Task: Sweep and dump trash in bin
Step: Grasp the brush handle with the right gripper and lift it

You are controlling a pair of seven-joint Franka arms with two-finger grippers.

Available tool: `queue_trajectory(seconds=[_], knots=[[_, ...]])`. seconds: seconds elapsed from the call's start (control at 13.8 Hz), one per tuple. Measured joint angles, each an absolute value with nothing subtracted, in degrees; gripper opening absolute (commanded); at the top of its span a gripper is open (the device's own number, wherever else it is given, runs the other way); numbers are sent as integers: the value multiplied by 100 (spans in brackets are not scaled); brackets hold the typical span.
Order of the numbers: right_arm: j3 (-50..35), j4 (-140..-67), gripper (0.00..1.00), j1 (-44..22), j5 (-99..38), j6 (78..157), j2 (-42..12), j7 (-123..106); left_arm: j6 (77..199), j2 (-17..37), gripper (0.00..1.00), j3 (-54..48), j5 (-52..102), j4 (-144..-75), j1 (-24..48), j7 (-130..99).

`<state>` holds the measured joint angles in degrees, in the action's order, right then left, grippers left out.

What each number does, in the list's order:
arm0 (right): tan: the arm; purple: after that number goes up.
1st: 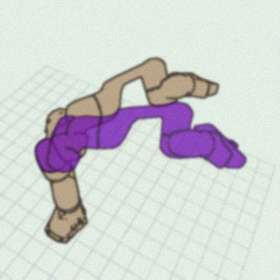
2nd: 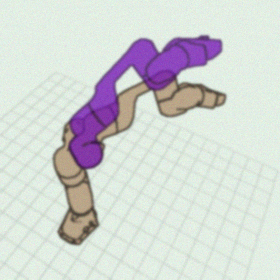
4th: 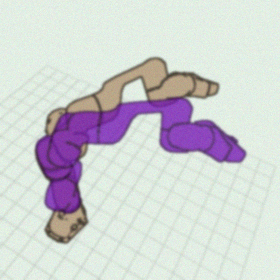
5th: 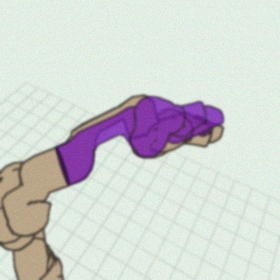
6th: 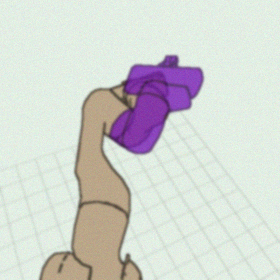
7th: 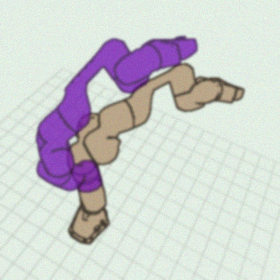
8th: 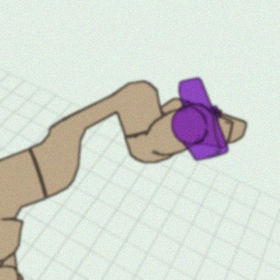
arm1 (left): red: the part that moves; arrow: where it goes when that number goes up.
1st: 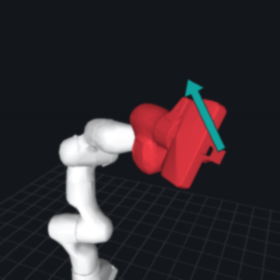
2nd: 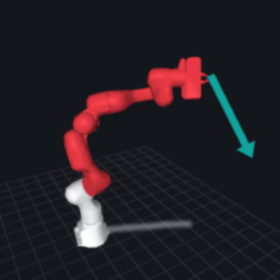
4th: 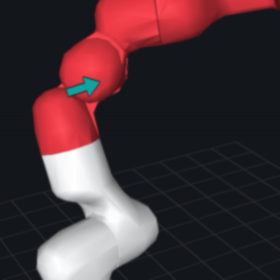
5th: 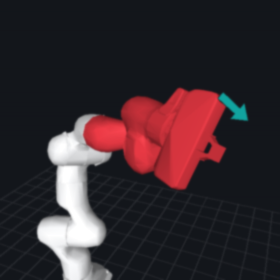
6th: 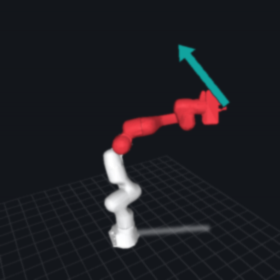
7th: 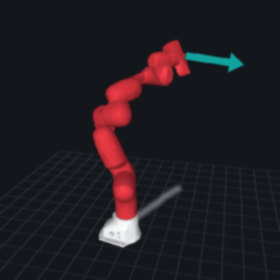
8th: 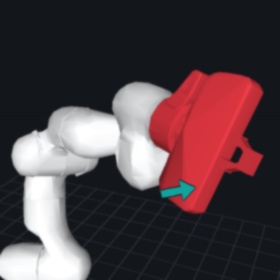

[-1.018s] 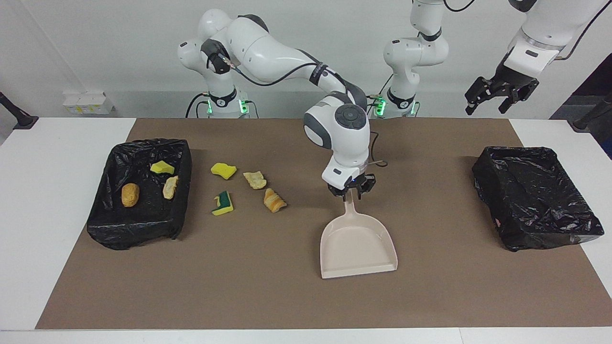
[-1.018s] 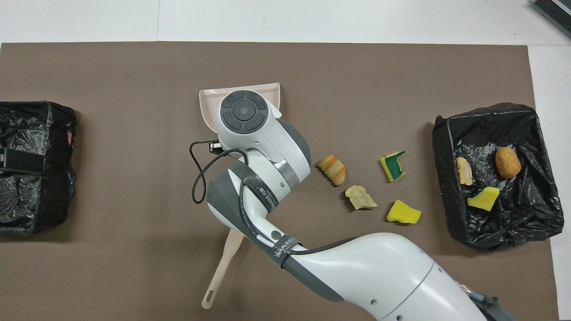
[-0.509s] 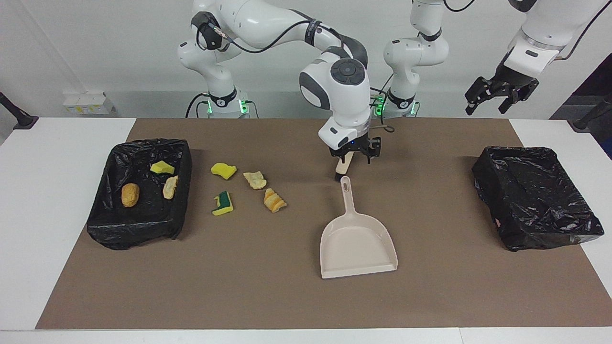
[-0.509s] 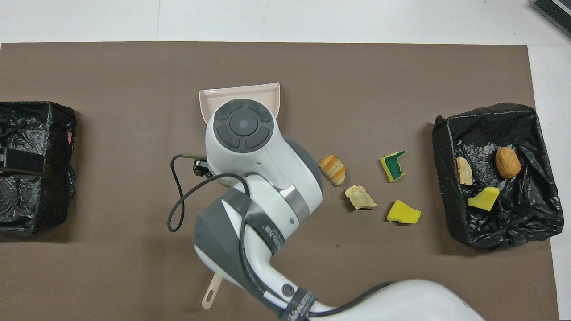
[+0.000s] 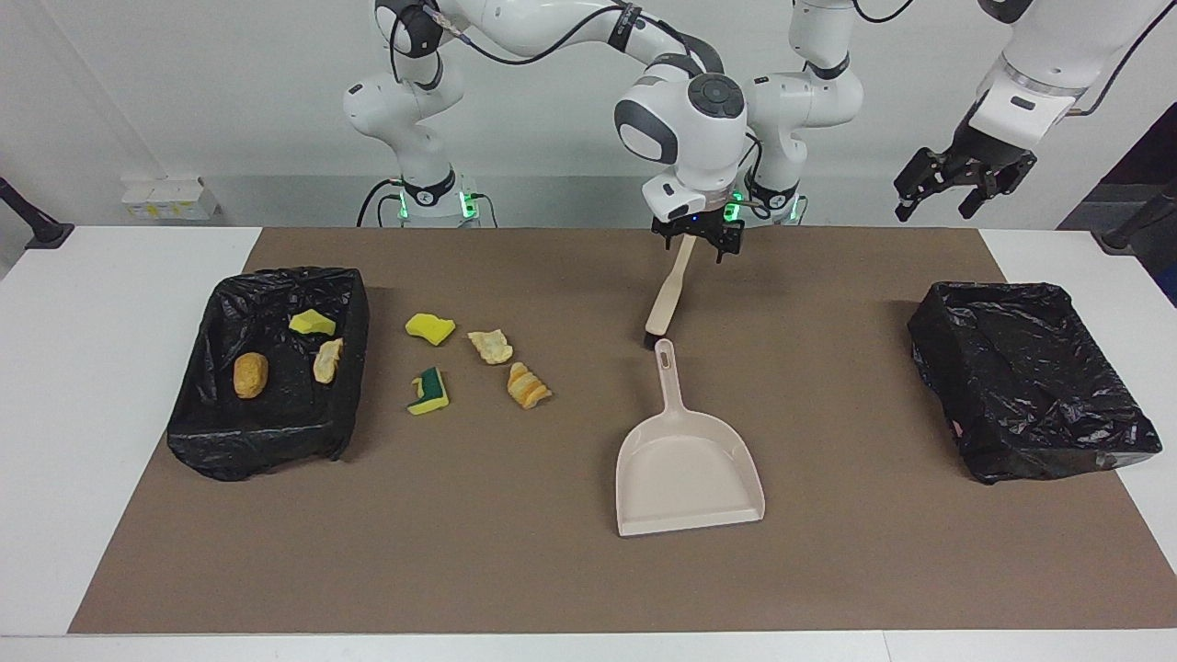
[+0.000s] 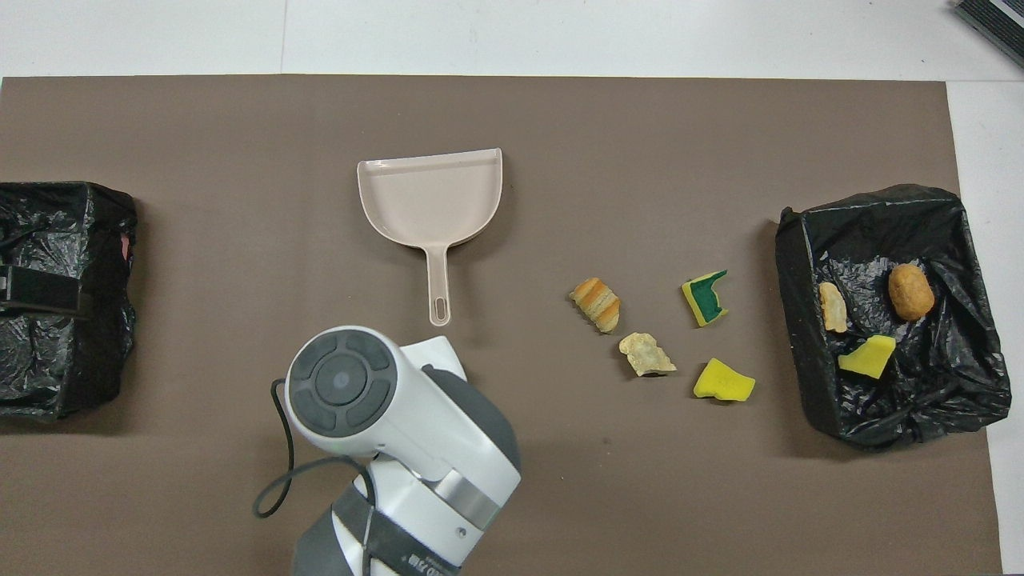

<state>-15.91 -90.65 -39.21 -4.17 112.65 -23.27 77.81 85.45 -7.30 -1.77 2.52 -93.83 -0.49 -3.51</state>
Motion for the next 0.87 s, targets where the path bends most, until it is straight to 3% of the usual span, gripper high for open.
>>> queue_trajectory(seconds=[0.29, 0.87], knots=[[-1591, -10163, 86, -4072, -422, 12351, -2284, 8517, 8544, -731, 100, -177, 252, -9386, -49, -351], [-1597, -10691, 78, -4295, -454, 12456, -1873, 9036, 8542, -738, 100, -177, 252, -9398, -49, -351]])
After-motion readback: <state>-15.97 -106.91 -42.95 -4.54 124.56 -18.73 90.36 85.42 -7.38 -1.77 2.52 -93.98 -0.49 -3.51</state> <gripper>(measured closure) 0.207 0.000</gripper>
